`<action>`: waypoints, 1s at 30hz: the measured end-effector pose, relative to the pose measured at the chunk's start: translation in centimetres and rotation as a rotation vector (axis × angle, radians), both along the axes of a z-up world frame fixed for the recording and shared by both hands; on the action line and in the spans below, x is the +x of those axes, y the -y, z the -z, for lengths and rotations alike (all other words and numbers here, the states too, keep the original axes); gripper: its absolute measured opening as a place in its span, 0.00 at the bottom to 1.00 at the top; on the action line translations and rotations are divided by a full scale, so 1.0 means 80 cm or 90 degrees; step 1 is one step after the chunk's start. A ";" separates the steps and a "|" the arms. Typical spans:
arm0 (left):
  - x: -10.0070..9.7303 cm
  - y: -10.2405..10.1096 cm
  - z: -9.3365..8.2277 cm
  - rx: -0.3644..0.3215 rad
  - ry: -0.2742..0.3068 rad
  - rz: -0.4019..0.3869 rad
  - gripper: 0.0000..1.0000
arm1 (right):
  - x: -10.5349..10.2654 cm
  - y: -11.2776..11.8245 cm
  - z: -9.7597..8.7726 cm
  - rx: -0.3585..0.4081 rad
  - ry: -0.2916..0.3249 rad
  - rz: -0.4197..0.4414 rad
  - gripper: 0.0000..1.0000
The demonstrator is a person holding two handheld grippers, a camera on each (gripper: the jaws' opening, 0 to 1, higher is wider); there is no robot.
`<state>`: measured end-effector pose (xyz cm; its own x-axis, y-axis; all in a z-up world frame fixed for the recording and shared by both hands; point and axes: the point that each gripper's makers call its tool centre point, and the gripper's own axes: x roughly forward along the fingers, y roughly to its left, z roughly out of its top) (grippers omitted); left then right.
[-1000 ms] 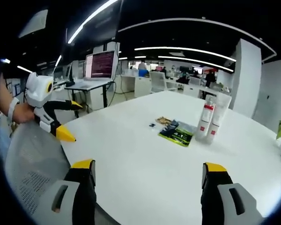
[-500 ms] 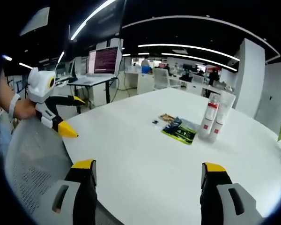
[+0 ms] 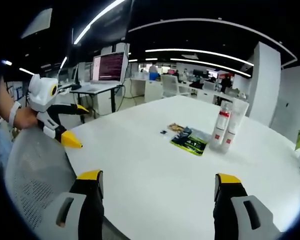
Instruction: Arrange the skincare products in the storage area until every visible bottle or jar stands upright without overlapping.
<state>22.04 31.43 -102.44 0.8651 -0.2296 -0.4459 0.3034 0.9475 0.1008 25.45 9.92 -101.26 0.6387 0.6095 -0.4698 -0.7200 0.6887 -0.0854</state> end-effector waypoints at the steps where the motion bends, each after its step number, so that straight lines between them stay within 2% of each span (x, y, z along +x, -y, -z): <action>1: 0.000 -0.001 0.000 0.000 0.001 -0.002 0.94 | 0.000 0.000 0.001 -0.004 -0.001 -0.002 0.91; 15: 0.001 -0.003 0.000 0.002 0.002 -0.004 0.93 | -0.003 -0.003 0.005 -0.007 -0.012 -0.010 0.91; 30: 0.000 -0.003 0.002 0.006 -0.004 -0.005 0.93 | -0.002 -0.002 0.001 0.001 -0.005 -0.005 0.90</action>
<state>22.01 31.69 -102.58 0.8643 -0.2186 -0.4529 0.2963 0.9490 0.1074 25.30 10.05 -101.36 0.6298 0.6154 -0.4739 -0.7262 0.6830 -0.0781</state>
